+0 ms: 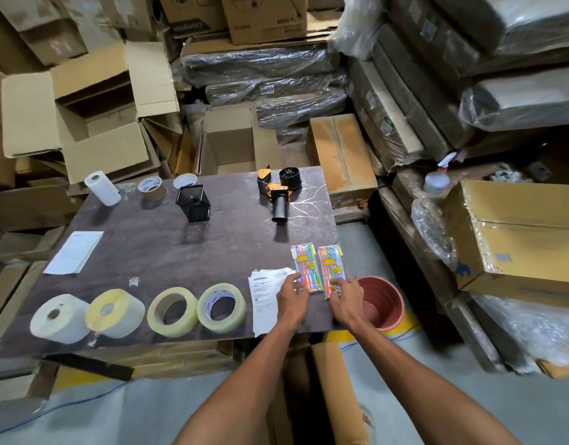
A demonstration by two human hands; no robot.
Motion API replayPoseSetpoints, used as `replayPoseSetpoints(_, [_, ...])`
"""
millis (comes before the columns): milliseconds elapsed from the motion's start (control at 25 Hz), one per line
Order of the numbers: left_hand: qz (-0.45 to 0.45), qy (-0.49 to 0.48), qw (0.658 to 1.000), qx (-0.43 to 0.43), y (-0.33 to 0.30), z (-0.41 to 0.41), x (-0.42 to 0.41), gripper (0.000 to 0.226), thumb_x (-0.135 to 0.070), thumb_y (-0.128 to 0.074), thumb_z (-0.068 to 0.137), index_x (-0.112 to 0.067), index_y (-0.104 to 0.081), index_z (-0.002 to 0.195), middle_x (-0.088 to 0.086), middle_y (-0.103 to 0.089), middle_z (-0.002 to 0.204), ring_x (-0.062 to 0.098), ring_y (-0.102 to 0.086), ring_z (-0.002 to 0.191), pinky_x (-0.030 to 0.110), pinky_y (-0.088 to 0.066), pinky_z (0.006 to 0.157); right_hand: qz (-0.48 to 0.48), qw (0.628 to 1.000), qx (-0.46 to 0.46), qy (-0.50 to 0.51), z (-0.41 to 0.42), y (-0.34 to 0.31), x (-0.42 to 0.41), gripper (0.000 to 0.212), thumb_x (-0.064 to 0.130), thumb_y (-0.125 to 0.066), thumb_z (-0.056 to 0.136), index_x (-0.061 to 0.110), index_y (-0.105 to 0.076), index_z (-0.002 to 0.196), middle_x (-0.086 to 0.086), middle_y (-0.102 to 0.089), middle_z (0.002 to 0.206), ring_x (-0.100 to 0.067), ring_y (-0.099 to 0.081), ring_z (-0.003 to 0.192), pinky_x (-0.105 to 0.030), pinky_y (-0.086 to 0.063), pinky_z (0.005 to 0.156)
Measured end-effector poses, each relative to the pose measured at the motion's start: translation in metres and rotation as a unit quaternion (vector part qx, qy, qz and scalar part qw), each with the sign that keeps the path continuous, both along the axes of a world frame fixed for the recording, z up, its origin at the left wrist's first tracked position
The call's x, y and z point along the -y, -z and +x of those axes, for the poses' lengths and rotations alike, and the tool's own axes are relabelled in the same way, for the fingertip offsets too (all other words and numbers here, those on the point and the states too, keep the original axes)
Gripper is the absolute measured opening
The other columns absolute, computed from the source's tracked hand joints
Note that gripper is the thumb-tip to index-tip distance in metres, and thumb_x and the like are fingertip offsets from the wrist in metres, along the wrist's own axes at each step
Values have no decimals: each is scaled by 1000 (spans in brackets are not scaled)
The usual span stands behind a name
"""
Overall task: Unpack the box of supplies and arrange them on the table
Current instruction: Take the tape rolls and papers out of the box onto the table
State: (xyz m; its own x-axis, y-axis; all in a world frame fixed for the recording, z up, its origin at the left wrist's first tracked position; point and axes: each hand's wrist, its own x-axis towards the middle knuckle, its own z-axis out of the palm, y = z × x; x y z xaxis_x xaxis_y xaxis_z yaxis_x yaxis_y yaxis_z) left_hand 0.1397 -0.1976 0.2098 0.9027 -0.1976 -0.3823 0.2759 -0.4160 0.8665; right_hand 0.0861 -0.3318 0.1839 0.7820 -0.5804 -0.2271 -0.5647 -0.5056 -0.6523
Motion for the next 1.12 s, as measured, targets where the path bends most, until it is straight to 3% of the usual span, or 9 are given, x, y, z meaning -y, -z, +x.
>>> replayPoseSetpoints(200, [-14,-2,1000,-5,8,-19,-24,23,-18,-58,95,-27,-63,116,-4,-66,97,15,-64,87,47,-58,83,-32,997,62,42,-27,0,-31,36,5,-52,85,18,-65,116,-10,-47,131,-31,-36,125,-41,-36,107])
replayPoseSetpoints(440, [-44,18,999,-25,28,-50,-65,23,-10,-60,88,-27,-68,100,2,-73,86,15,-68,74,36,-57,77,-21,983,157,88,-76,13,-89,34,4,-55,87,25,-66,111,-1,-53,110,-18,-39,107,-36,-37,102])
replayPoseSetpoints(840, [-10,26,991,-129,81,-123,-147,19,-2,-49,95,-12,-65,98,2,-68,70,11,-57,51,20,-40,43,71,992,58,86,-158,54,-150,24,9,-56,89,30,-58,99,4,-61,99,-17,-60,96,-37,-51,88])
replayPoseSetpoints(1120, [15,6,990,-141,82,-179,-191,17,-10,-51,98,-17,-66,103,4,-72,81,13,-63,64,22,-45,51,110,993,19,46,-193,48,-157,21,11,-53,93,28,-59,103,2,-68,100,-18,-63,94,-37,-53,88])
